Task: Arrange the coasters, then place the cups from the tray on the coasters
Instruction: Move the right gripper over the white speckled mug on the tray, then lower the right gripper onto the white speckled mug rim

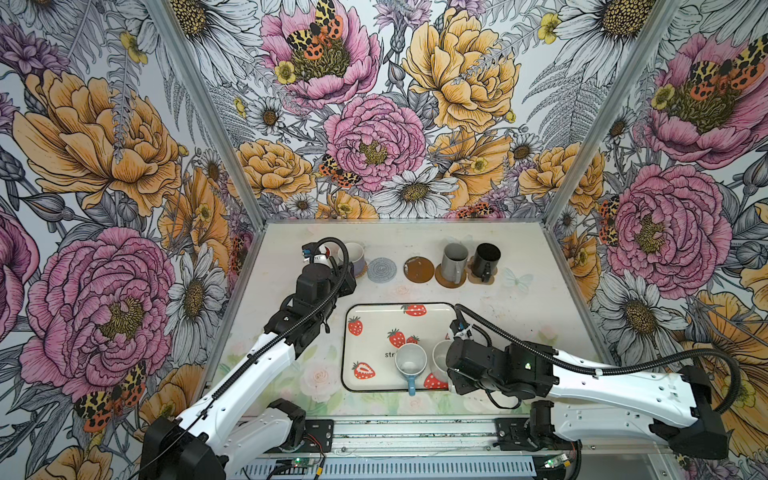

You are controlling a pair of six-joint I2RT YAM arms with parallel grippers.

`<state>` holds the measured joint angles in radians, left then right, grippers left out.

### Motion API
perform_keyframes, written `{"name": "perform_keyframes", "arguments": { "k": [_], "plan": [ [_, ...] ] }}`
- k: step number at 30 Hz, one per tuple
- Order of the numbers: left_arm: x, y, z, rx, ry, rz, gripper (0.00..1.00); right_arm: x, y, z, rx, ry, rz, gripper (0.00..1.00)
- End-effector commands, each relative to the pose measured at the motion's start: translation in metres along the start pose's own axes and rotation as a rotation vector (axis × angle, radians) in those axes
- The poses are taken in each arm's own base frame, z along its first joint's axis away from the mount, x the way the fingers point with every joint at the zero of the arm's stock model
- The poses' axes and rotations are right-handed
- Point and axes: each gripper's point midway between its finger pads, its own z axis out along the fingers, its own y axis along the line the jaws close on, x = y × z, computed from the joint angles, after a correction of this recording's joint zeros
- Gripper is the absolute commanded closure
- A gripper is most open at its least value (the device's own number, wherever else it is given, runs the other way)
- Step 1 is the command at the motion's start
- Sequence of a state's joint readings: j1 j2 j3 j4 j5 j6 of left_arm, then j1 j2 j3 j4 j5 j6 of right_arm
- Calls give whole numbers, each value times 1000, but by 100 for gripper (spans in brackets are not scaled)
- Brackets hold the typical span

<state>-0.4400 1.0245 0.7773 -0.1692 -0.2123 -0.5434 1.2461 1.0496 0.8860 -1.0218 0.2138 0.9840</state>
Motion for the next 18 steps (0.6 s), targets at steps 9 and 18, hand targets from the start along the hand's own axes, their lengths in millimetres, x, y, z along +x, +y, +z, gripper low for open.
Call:
{"name": "perform_keyframes", "arguments": {
  "k": [9, 18],
  "plan": [
    [-1, 2, -4, 9, -4, 4, 45, 20, -2, 9, 30, 36, 37, 58],
    [0, 5, -1, -2, 2, 4, 45, 26, -1, 25, 82, 78, 11, 52]
  ]
}}
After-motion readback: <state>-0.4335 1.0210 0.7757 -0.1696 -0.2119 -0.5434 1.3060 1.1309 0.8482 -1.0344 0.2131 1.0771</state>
